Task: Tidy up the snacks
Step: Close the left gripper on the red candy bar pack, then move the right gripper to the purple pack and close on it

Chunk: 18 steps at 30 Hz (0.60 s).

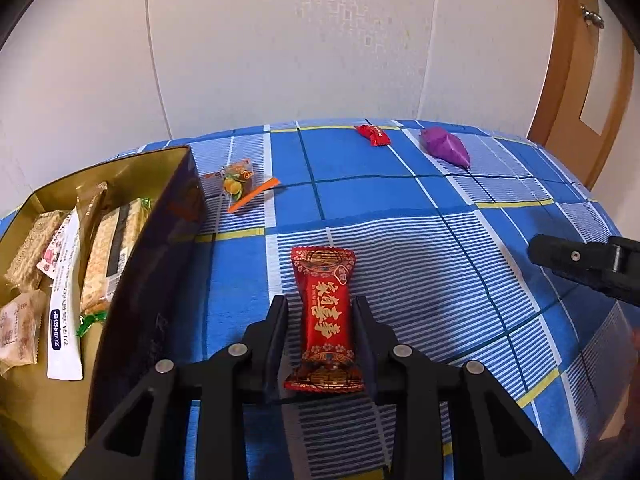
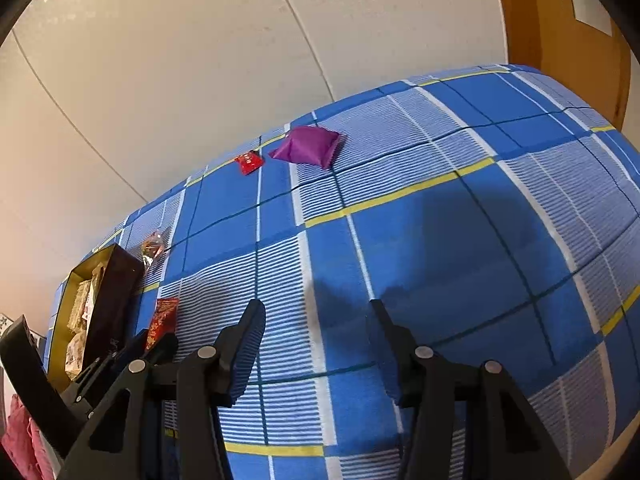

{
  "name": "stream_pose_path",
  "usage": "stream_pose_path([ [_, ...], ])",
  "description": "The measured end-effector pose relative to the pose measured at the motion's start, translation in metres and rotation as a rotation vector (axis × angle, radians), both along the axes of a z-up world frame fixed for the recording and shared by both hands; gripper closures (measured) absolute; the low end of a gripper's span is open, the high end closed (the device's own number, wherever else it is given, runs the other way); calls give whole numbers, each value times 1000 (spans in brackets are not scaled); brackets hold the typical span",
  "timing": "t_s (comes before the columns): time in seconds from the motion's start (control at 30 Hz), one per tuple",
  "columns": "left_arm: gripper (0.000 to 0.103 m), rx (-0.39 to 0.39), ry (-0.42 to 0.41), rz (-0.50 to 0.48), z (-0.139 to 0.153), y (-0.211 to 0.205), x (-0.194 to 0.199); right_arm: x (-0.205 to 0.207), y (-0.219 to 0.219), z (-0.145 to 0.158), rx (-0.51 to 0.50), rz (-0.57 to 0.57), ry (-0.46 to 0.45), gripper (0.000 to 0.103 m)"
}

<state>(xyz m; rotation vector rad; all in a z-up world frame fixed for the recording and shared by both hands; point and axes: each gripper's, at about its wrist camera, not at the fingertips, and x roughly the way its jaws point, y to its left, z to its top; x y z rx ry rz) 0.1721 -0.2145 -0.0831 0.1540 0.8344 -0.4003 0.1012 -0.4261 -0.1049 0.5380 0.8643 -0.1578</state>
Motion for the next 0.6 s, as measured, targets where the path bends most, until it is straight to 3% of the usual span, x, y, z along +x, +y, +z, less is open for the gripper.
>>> stream_pose_path([
  [0.13, 70, -2, -11, 3, 0, 1, -4, 13, 9, 2, -27, 61, -17, 50],
  [0.3, 70, -22, -3, 4, -1, 4, -3, 45, 15, 12, -184, 175, -48, 50],
  [0.47, 70, -46, 5, 5, -1, 6, -3, 98, -10, 27, -364, 210, -67, 48],
  [0.6, 70, -53, 7, 6, -1, 7, -2, 132, -29, 36, -384, 246, -83, 41],
])
